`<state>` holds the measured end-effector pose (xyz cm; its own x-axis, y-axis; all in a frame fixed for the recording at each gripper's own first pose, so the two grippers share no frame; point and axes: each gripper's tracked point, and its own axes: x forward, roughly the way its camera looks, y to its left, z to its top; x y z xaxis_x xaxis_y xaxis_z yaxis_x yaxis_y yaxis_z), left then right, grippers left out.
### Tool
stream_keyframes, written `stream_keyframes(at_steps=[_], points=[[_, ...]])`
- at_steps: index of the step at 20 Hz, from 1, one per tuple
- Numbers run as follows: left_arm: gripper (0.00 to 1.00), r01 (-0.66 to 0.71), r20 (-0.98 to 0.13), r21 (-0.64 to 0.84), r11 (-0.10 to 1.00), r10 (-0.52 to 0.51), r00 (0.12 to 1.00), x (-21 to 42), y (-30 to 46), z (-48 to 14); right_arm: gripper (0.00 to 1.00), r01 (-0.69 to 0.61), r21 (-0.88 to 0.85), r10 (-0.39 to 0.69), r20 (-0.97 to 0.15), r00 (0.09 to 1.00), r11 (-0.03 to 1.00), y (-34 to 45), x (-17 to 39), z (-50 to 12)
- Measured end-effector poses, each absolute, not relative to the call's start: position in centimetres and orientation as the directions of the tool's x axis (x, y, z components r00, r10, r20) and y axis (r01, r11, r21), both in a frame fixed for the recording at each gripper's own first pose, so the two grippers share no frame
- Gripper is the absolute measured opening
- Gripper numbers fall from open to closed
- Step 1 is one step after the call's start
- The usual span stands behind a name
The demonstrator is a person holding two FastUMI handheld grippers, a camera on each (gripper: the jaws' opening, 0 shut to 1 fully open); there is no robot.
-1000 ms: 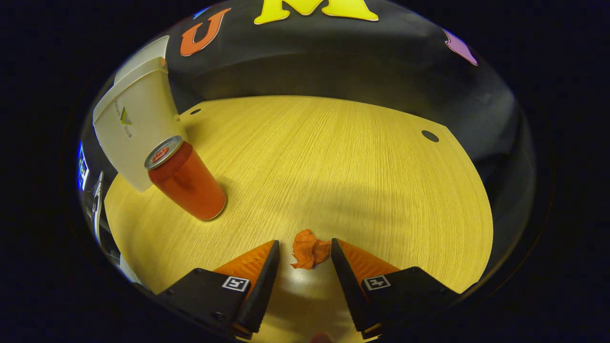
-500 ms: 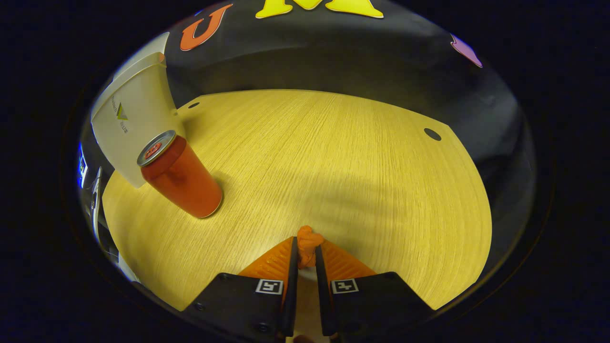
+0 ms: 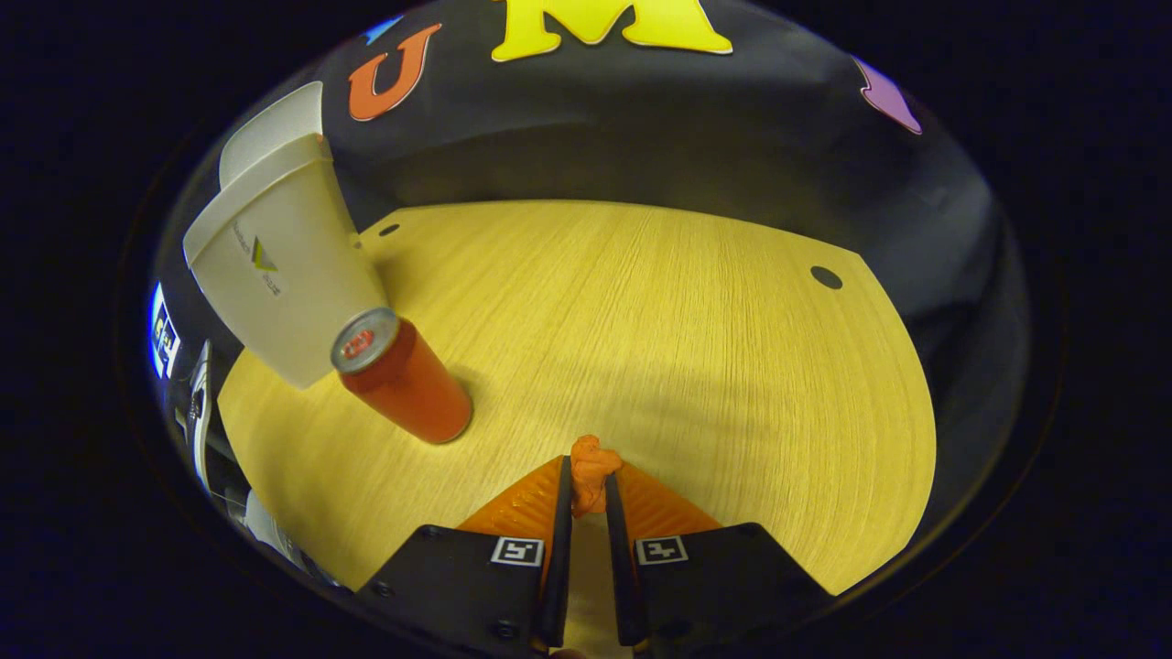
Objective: Press the lid of the desktop garbage bin to open it, pick up the crumpled paper on the desktop and throw it into the bin, then pick up the pop can on the desktop and drop it into the bin, and finally close the garbage bin lid.
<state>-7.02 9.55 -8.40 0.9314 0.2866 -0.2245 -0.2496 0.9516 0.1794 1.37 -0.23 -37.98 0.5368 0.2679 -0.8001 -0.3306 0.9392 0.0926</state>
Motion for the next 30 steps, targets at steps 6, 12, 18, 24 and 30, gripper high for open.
stream_keyframes(at_steps=[6, 12, 18, 24, 30], points=[[0.99, -0.242, -0.217, 0.151, 0.959, 0.27, 0.938, -6.5, 10.1, -8.7, 0.09, -0.405, 0.131, 0.385, -0.658, 0.647, 0.905, 3.9, 3.2, -26.0], [0.99, -0.258, -0.22, 0.091, 0.962, 0.272, 0.937, -7.0, 11.8, -9.1, 0.09, -0.537, 0.184, 0.558, -0.442, 0.702, 0.823, 12.8, 4.6, -11.9], [0.99, -0.257, -0.228, 0.06, 0.965, 0.264, 0.937, -8.5, 13.6, -9.2, 0.09, -0.673, 0.183, 0.691, -0.315, 0.65, 0.716, 22.4, 5.1, -5.6], [0.99, -0.298, -0.235, 0.066, 0.952, 0.305, 0.923, -11.1, 16.6, -9.5, 0.09, -0.751, 0.173, 0.75, -0.365, 0.552, 0.637, 31.2, 5.0, -8.5], [0.99, -0.379, -0.252, 0.071, 0.923, 0.384, 0.888, -13.2, 20.5, -10.4, 0.09, -0.775, 0.143, 0.741, -0.439, 0.508, 0.616, 36.7, 5.2, -12.1]])
